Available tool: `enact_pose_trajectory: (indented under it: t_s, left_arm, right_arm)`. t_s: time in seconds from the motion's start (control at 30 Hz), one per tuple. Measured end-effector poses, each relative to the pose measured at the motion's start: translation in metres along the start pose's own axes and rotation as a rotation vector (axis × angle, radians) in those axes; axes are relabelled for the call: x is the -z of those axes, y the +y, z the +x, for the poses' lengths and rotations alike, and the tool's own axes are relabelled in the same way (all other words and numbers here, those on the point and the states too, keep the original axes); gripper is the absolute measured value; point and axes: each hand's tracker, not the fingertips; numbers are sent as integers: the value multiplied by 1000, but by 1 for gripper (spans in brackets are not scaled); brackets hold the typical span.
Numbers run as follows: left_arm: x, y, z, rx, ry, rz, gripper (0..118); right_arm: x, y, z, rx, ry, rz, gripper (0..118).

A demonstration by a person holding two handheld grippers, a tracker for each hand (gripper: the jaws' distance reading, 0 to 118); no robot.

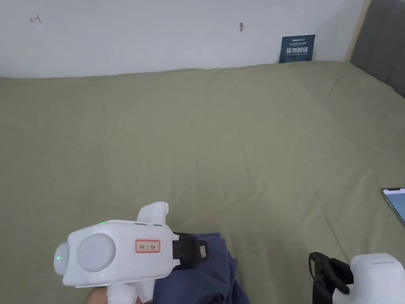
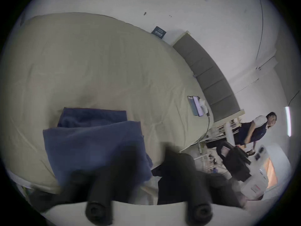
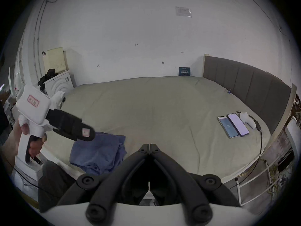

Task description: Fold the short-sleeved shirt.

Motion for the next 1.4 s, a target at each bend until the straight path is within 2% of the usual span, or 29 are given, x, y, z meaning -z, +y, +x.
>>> enact_pose_trajectory:
  t_s: [0.1,0.3,0.4,0.47,0.53,0.6,0.7,0.73,0.8,0.83,0.87,0.93,1.03,1.07,1.13,1.2,1.23,1.27,1.3,1.33,1.37,1.4]
  left_arm:
    - [1,-11,-21,-54,-33,-8,0]
    - [70,-43,-62,-191,-220,-148,0]
    - [107,-61,-79,-194,-119,-171,0]
    - [100,-60,-77,-215,-207,-125,0]
    - [86,-52,-69,-204,-178,-133,0]
    - [62,-40,-63,-120,-165,-85,0]
    - [14,-24,-66,-101,-167,9,0]
    - [-4,-20,-70,-78,-152,52,0]
    - [-34,-15,-82,-84,-96,129,0]
    - [-48,-13,-92,-93,-64,160,0]
    - [-58,-13,-104,-89,-23,180,0]
    - [-72,-12,-126,-107,70,183,0]
    - [-83,-15,-162,-166,129,139,0]
    - [-84,-14,-174,-184,157,129,0]
    - [-80,-16,-184,-170,95,65,0]
    - [-75,-16,-194,-213,22,13,0]
    - [-71,-16,-195,-226,-6,19,1]
    - [-66,-15,-197,-230,-43,6,4]
    - [-62,-13,-198,-233,-84,-6,22]
    - [-57,-11,-197,-236,-121,-19,54]
    - [-50,-9,-196,-225,-164,-28,91]
    - [-42,-7,-193,-210,-202,-47,116]
  right_arm:
    - [2,0,-7,-9,16,-10,0]
    - [5,-4,-10,-17,27,-34,0]
    - [11,-8,-9,-22,26,-64,0]
    - [17,-12,-5,-26,27,-89,0]
    - [25,-13,-4,-33,41,-114,0]
    - [37,-12,-6,-23,75,-131,0]
    - [62,-7,-17,-27,221,-186,0]
    - [74,-6,-20,1,276,-206,0]
    - [103,-6,-22,129,449,-273,0]
    - [121,-10,-23,204,509,-314,0]
    - [139,-13,-24,246,556,-351,0]
    - [169,-22,-24,289,613,-420,0]
    - [210,-41,-15,386,741,-520,0]
    - [224,-49,-10,432,735,-565,0]
    - [248,-66,4,523,779,-642,0]
    - [260,-78,22,721,861,-662,0]
    - [262,-79,26,753,881,-657,0]
    - [261,-80,26,700,864,-649,0]
    - [261,-80,27,693,867,-649,0]
    - [260,-79,27,691,866,-646,0]
    - [261,-79,28,692,864,-646,0]
    - [261,-78,28,693,865,-647,0]
